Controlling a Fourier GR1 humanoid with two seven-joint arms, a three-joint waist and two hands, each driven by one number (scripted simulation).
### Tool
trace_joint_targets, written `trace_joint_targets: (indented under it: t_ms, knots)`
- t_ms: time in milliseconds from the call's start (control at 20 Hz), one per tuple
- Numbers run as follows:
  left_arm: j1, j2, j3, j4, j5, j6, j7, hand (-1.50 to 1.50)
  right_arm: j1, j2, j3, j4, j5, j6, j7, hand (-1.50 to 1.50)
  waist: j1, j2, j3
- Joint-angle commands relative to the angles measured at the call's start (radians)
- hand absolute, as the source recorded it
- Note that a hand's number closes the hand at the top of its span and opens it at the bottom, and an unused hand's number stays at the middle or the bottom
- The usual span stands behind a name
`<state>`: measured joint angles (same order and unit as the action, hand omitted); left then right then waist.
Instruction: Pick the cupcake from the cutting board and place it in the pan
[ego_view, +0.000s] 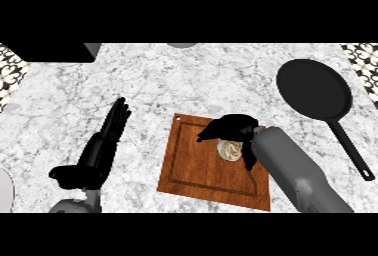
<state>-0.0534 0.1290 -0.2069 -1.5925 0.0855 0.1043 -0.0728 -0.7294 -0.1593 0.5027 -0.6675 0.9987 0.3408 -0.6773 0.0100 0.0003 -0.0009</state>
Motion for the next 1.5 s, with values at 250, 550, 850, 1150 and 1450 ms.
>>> trace_joint_targets:
  t_ms: [250, 550, 850, 1150, 1450]
  knots:
    - [0.06, -0.039, -0.039, -0.048, -0.051, 0.013, -0.005, 0.0, -0.033, 0.008, 0.0, 0.167, 0.133, -0.185, -0.143, 1.5, 0.004, 0.002, 0.001]
    - [-0.024, -0.06, 0.023, 0.094, -0.042, -0.013, -0.074, 0.0, -0.031, 0.031, -0.059, 0.121, 0.143, -0.217, -0.151, 1.5, -0.007, 0.001, 0.001]
    - [0.038, -0.048, 0.014, 0.076, -0.054, -0.023, -0.101, 0.0, -0.031, 0.037, -0.182, 0.112, 0.063, -0.357, -0.18, 1.5, -0.004, 0.002, 0.001]
    - [0.03, -0.036, 0.037, 0.03, -0.038, -0.009, -0.033, 0.0, -0.046, 0.01, -0.401, 0.099, -0.021, -0.444, 0.3, 1.5, -0.062, -0.02, -0.002]
    - [0.067, -0.034, 0.04, 0.02, -0.037, -0.004, -0.035, 0.0, -0.072, 0.052, -0.529, 0.006, -0.022, -0.695, 0.739, 1.5, -0.066, -0.032, -0.003]
